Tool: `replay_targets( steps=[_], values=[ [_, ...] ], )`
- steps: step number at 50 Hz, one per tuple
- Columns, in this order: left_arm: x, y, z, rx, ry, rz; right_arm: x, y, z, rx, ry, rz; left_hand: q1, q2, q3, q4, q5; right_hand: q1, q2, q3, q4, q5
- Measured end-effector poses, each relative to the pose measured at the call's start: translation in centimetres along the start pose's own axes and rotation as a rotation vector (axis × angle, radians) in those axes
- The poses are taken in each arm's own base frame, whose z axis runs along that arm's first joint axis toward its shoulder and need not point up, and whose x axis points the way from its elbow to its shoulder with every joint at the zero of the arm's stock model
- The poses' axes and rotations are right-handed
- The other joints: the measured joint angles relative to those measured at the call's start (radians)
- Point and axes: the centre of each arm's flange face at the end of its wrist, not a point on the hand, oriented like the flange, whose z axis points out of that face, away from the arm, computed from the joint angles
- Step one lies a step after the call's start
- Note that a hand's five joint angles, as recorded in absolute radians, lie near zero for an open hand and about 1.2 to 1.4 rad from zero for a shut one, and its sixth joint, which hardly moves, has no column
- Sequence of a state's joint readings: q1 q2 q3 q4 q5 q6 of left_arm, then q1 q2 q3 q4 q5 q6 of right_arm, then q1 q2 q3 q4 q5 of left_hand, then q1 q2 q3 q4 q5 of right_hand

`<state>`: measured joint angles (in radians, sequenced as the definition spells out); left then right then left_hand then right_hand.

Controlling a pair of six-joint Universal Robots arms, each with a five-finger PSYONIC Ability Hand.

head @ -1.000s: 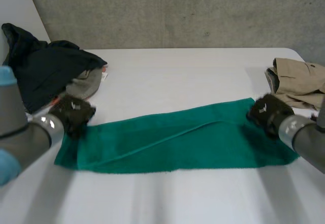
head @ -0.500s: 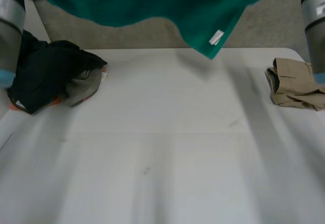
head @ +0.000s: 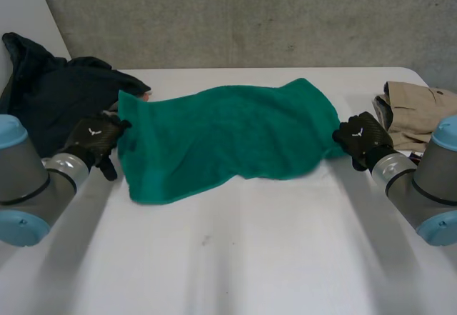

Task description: Fold the laundry.

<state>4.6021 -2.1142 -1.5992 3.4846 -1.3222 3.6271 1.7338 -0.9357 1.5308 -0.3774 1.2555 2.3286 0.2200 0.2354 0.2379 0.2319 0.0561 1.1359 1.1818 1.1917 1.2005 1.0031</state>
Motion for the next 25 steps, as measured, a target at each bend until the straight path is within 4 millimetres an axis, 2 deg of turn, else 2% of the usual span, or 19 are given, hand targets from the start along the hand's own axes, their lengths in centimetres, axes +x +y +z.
replay_targets(
  steps=[3, 7, 10, 16, 20, 25],
  values=[
    [-0.4, -1.3, -0.8, 0.016, -0.008, 0.008, 0.3, -0.5, -0.3, 0.003, 0.007, 0.02, -0.004, -0.017, -0.012, -0.017, -0.008, 0.0, 0.0, 0.0, 0.0, 0.0],
    [-0.3, -3.1, -3.2, 0.045, 0.005, 0.005, 0.9, -1.5, -0.8, 0.021, 0.023, 0.061, -0.003, -0.016, -0.012, -0.016, -0.008, 0.0, 0.0, 0.0, 0.0, 0.0],
    [0.9, -3.7, -5.4, 0.058, 0.056, -0.001, 1.0, -1.9, -1.1, 0.028, 0.028, 0.085, 0.061, 0.045, 0.039, 0.039, 0.048, 0.0, 0.0, 0.0, 0.0, 0.0],
    [4.4, -3.4, -8.4, 0.048, 0.199, -0.011, 1.0, -1.9, -1.4, 0.029, 0.027, 0.094, 0.25, 0.226, 0.225, 0.234, 0.238, 0.0, 0.0, 0.0, 0.0, 0.0],
    [6.0, -2.7, -8.9, 0.021, 0.262, -0.012, 1.0, -1.9, -1.4, 0.027, 0.027, 0.092, 0.261, 0.245, 0.243, 0.256, 0.261, 0.0, 0.0, 0.0, 0.0, 0.0],
    [6.9, -1.7, -8.0, -0.023, 0.28, -0.007, 1.0, -1.8, -1.4, 0.024, 0.026, 0.09, 0.259, 0.244, 0.242, 0.255, 0.258, 0.0, 0.0, 0.0, 0.0, 0.0]
  ],
)
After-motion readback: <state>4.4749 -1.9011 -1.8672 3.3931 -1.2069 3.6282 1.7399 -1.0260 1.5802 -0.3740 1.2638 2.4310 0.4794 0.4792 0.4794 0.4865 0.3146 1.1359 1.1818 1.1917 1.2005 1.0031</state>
